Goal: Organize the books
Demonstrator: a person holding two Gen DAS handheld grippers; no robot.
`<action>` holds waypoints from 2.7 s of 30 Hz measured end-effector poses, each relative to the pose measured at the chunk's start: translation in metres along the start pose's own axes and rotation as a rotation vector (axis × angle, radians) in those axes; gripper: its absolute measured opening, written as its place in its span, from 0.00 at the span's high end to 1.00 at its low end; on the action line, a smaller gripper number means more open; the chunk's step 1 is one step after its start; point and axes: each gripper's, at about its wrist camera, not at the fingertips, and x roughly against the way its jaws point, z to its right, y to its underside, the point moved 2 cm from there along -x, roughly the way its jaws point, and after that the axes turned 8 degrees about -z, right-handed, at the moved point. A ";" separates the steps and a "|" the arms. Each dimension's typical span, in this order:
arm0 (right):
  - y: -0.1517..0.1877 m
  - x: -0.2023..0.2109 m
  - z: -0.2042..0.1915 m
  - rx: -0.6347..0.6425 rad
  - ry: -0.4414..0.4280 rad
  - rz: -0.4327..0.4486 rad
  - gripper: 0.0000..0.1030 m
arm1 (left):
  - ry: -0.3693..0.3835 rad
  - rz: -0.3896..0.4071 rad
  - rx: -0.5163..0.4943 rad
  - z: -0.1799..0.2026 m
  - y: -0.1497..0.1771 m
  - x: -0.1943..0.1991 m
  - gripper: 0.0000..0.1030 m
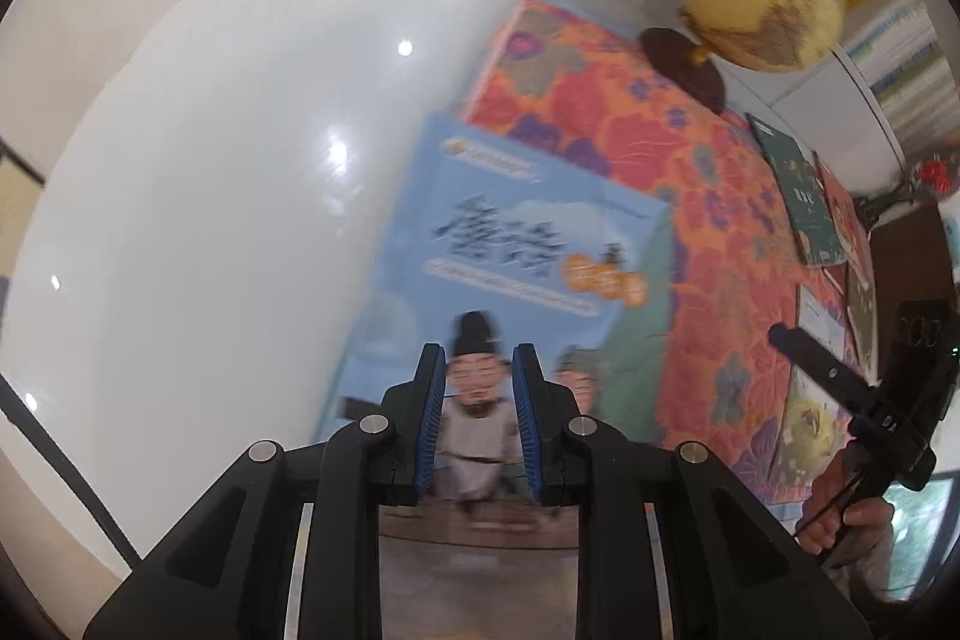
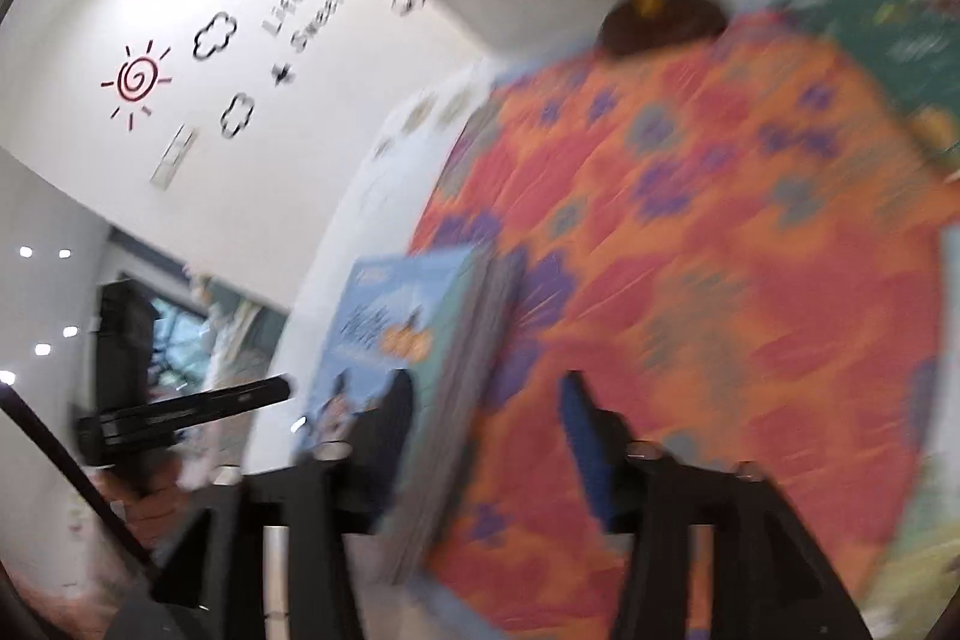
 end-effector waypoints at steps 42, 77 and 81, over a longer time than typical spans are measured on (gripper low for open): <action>0.089 0.160 0.252 -0.415 -0.284 -0.094 0.24 | 0.405 -0.391 -0.307 0.298 0.021 -0.170 0.74; 0.074 0.140 0.247 -0.327 -0.143 -0.170 0.92 | 0.217 -0.323 -0.429 0.326 0.016 -0.158 0.84; 0.069 0.139 0.236 -0.308 -0.141 -0.165 0.92 | 0.170 -0.298 -0.460 0.328 0.018 -0.153 0.83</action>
